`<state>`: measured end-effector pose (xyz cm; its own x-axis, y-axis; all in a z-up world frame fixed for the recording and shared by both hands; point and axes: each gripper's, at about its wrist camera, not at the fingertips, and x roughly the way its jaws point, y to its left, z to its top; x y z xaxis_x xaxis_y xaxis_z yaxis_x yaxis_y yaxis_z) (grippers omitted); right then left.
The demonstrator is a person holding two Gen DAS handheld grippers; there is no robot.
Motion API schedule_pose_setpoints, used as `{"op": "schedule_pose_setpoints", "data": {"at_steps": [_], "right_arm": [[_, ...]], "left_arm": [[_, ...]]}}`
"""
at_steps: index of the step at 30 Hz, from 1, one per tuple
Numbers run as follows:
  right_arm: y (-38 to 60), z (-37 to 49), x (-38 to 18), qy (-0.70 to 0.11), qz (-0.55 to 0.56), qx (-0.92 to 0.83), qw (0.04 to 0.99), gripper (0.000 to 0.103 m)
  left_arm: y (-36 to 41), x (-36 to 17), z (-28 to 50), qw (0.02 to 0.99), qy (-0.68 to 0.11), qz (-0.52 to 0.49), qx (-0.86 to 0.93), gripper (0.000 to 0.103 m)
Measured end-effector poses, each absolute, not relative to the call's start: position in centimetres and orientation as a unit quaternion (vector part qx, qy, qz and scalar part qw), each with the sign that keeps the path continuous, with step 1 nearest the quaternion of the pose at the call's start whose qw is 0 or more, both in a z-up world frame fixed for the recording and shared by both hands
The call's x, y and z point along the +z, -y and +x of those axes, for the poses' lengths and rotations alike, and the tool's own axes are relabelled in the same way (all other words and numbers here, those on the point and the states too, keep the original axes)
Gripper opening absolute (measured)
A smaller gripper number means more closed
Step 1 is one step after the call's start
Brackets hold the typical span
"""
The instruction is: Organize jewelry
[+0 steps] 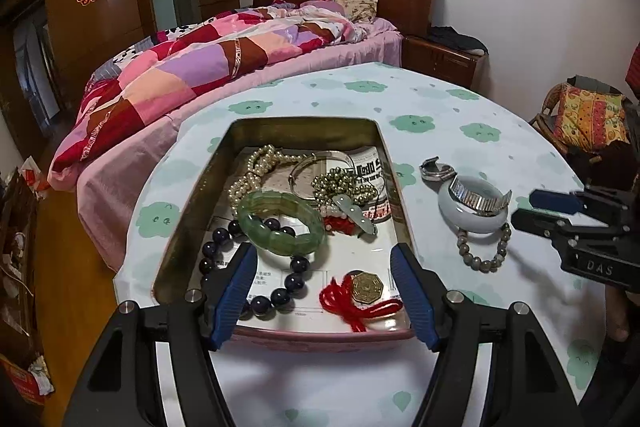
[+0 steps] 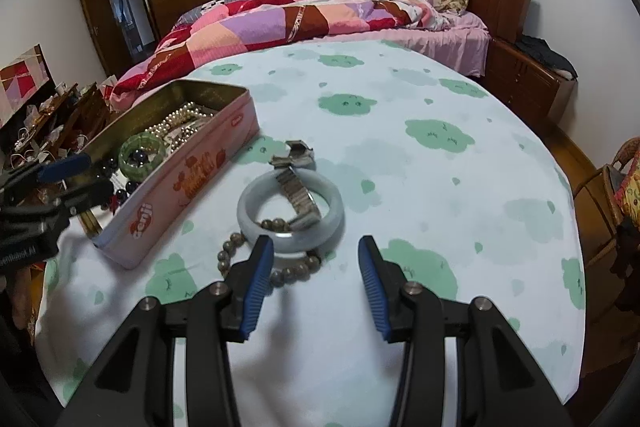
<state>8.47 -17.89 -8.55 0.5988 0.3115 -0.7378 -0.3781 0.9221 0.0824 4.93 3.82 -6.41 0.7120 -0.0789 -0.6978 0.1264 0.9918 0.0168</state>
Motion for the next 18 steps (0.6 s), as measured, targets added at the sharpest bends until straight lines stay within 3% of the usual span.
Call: {"op": "schedule_pose_setpoints", "data": {"at_steps": [5,7,9,18], "right_arm": [[16.7,9.3,-8.8,-0.402,-0.057,0.199,0.892,0.047],[16.5,9.7,-9.1,-0.401,-0.060,0.201,0.892,0.041],[16.4,9.8,-9.0,-0.397,-0.063,0.202,0.893,0.020],[16.9,9.5,-7.5,-0.372,-0.049,0.203,0.904,0.017]], "left_arm": [[-3.7,-6.4,4.9,0.924,-0.376,0.032,-0.059,0.069],[-3.6,-6.4,4.9,0.924,-0.377,0.031,-0.059,0.069],[-3.5,-6.4,4.8,0.924,-0.377,0.031,-0.061,0.069],[-1.2,-5.7,4.6,0.925,-0.366,0.049,-0.091,0.069]]}}
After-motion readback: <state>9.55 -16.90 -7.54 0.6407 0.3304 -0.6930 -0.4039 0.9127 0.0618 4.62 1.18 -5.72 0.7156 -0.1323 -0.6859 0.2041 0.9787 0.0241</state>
